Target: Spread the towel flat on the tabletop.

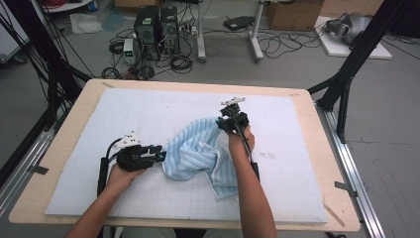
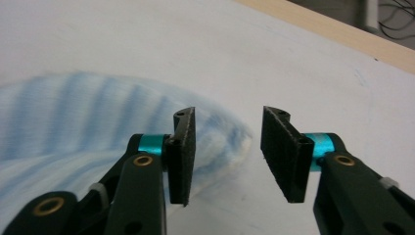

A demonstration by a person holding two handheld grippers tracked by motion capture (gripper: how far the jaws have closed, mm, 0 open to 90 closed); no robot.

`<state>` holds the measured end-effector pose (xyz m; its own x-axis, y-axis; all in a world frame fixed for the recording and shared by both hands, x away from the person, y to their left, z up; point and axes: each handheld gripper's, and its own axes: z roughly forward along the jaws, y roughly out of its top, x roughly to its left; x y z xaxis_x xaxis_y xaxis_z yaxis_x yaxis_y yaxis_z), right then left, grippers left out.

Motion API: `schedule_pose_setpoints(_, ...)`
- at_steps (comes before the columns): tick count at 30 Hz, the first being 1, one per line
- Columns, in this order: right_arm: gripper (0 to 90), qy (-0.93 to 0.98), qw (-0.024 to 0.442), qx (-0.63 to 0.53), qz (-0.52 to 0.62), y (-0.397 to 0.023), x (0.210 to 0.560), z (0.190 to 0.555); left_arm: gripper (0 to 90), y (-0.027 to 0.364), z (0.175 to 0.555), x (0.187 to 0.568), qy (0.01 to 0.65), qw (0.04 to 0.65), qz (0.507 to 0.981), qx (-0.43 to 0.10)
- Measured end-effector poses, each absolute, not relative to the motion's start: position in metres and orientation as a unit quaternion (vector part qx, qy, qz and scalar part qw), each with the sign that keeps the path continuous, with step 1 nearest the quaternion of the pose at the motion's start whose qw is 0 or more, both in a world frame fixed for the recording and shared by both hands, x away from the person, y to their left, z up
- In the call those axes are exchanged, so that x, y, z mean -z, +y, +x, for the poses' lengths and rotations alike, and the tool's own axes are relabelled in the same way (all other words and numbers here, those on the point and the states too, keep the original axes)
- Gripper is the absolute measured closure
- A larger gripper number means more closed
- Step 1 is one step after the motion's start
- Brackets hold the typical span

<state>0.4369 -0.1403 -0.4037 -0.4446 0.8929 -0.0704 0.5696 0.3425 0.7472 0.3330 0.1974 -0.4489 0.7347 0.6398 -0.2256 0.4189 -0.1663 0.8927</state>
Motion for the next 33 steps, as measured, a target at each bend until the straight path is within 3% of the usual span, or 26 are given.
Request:
schedule_pose_setpoints(3,48.0,0.794,0.207,-0.357,0.446,-0.136,0.404,0.42,59.8,0.206,0.334,0.448,0.365,0.549,0.745,-0.108)
schedule_pose_setpoints(4,41.8,0.808,0.143,-0.379,0.428,-0.13,0.411,0.408,58.2,0.209,0.335,0.447,0.371,0.553,0.738,-0.114)
schedule_pose_setpoints(5,41.8,0.808,0.143,-0.379,0.428,-0.13,0.411,0.408,58.2,0.211,0.335,0.447,0.376,0.555,0.732,-0.118)
schedule_pose_setpoints(8,42.6,0.827,0.082,-0.392,0.395,-0.121,0.422,0.39,58.2,0.219,0.336,0.445,0.382,0.559,0.725,-0.127)
schedule_pose_setpoints(10,54.4,0.858,0.079,-0.352,0.365,-0.115,0.433,0.377,58.3,0.221,0.336,0.444,0.385,0.561,0.722,-0.127)
schedule_pose_setpoints(12,59.3,0.864,0.079,-0.343,0.359,-0.115,0.436,0.374,58.4,0.223,0.336,0.444,0.387,0.563,0.719,-0.128)
schedule_pose_setpoints(13,76.0,0.868,0.08,-0.341,0.351,-0.118,0.435,0.371,58.6,0.224,0.336,0.444,0.387,0.562,0.72,-0.128)
schedule_pose_setpoints(15,84.9,0.884,0.086,-0.324,0.326,-0.125,0.431,0.362,58.6,0.225,0.337,0.444,0.388,0.563,0.718,-0.13)
schedule_pose_setpoints(23,85.3,0.87,0.112,-0.342,0.337,-0.177,0.421,0.336,58.0,0.229,0.338,0.444,0.396,0.564,0.713,-0.133)
schedule_pose_setpoints(27,85.5,0.849,0.136,-0.342,0.378,-0.217,0.424,0.322,52.0,0.226,0.339,0.445,0.401,0.558,0.714,-0.138)
schedule_pose_setpoints(33,84.9,0.833,0.158,-0.335,0.412,-0.239,0.427,0.313,49.1,0.218,0.346,0.443,0.405,0.554,0.713,-0.144)
